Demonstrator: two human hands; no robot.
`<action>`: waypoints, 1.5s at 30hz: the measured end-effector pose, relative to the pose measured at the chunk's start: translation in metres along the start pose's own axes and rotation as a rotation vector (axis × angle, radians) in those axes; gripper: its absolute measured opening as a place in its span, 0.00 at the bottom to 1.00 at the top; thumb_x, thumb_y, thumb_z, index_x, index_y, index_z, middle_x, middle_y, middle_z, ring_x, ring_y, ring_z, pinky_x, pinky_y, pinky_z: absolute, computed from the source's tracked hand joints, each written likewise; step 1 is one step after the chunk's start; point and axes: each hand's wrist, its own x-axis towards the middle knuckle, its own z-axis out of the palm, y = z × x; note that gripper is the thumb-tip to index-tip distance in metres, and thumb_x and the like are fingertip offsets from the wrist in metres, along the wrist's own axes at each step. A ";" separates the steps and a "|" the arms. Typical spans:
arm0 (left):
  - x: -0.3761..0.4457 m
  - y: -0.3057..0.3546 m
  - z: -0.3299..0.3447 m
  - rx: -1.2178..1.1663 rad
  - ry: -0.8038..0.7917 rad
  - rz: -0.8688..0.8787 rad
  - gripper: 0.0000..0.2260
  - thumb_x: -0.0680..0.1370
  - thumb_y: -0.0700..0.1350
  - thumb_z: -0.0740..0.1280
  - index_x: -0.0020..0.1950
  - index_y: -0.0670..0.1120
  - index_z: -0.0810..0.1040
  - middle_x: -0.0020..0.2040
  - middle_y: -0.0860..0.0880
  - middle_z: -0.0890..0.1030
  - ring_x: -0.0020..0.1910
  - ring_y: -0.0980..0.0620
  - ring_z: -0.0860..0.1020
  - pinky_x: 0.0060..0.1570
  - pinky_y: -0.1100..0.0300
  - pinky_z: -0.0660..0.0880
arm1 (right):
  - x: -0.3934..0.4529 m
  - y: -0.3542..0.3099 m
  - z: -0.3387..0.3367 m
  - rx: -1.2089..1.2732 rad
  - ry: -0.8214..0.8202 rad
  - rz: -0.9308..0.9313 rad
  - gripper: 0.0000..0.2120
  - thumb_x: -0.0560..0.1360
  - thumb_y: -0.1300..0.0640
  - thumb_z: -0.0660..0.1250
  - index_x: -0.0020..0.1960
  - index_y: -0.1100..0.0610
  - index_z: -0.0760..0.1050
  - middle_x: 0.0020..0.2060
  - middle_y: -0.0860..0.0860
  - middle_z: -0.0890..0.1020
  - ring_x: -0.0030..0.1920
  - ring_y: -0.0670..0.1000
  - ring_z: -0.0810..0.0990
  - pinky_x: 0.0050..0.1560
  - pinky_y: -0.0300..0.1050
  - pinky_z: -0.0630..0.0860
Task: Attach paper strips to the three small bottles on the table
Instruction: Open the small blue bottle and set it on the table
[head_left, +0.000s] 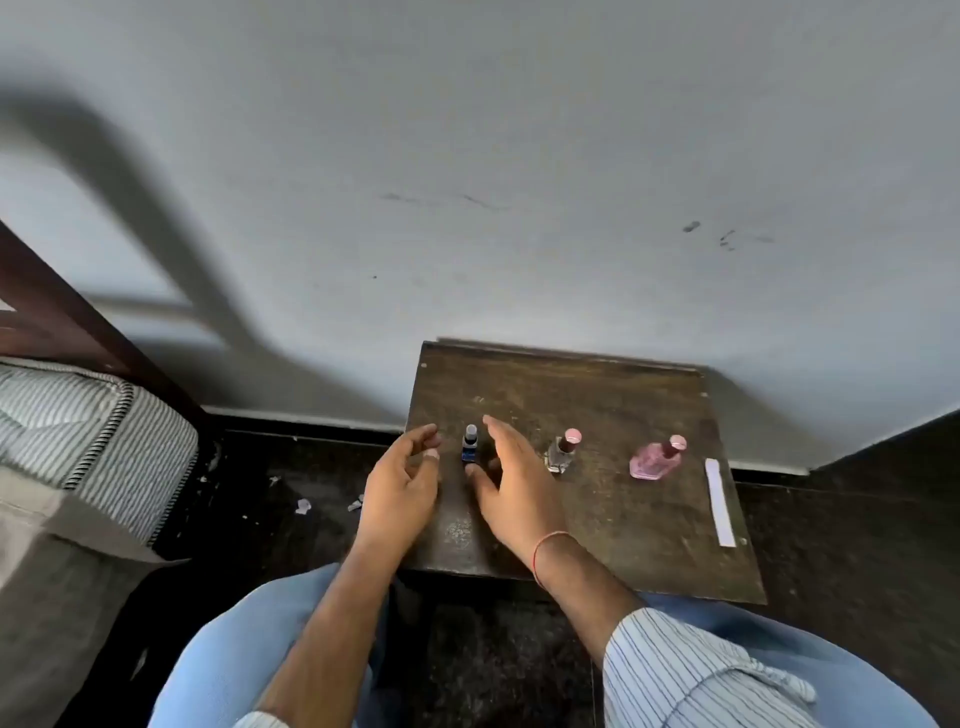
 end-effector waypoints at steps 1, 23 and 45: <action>0.007 -0.003 0.002 -0.009 0.005 -0.004 0.15 0.87 0.44 0.67 0.70 0.58 0.81 0.61 0.63 0.87 0.51 0.56 0.88 0.52 0.62 0.82 | 0.007 0.006 0.006 0.033 0.008 0.019 0.31 0.82 0.57 0.74 0.82 0.53 0.71 0.75 0.49 0.80 0.68 0.52 0.81 0.70 0.43 0.75; 0.003 0.024 0.036 -0.113 -0.663 0.018 0.14 0.90 0.47 0.64 0.71 0.51 0.86 0.63 0.51 0.89 0.42 0.57 0.79 0.43 0.72 0.75 | -0.073 0.058 -0.063 0.446 -0.113 0.249 0.14 0.72 0.34 0.71 0.53 0.36 0.86 0.43 0.40 0.89 0.42 0.42 0.86 0.46 0.53 0.86; 0.012 0.006 0.055 -0.329 -0.702 -0.003 0.11 0.81 0.46 0.74 0.61 0.46 0.90 0.58 0.45 0.91 0.64 0.50 0.87 0.65 0.63 0.79 | -0.049 0.083 -0.064 0.447 -0.265 0.234 0.29 0.74 0.35 0.70 0.69 0.50 0.84 0.51 0.38 0.90 0.53 0.46 0.89 0.54 0.62 0.87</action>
